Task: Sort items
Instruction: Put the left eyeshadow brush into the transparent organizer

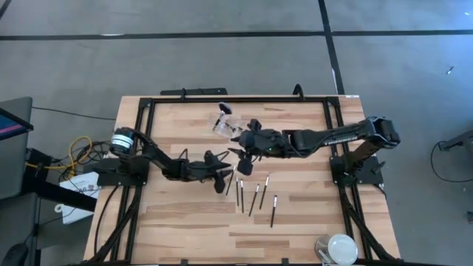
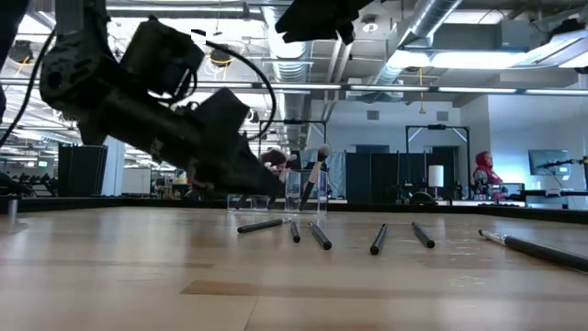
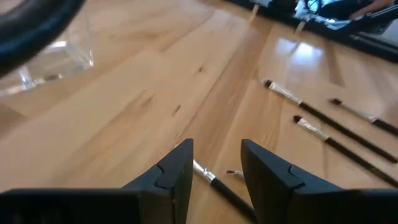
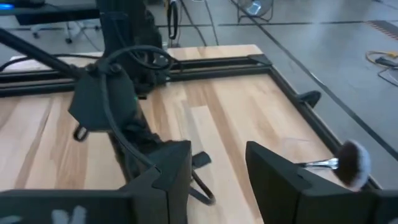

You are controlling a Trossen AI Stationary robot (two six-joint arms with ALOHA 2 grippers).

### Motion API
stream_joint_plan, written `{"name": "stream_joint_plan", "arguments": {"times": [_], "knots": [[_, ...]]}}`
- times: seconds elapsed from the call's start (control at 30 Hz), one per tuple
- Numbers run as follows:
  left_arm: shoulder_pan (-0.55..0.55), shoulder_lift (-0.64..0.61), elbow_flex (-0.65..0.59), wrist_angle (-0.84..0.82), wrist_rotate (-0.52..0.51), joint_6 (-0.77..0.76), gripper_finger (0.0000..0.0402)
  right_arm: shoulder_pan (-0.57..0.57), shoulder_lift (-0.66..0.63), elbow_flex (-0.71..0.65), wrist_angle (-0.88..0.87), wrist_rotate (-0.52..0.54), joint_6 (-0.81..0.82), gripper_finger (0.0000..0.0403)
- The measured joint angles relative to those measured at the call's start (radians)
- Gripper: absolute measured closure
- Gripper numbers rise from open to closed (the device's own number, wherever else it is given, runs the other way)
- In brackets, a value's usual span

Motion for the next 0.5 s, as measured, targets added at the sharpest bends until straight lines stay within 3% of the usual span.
{"name": "stream_joint_plan", "arguments": {"times": [0.5], "knots": [[-0.012,0.124,0.048,0.006,-0.009,-0.07,0.0272,0.035,0.003,-0.001,-0.038,0.0,0.052,0.0264]]}}
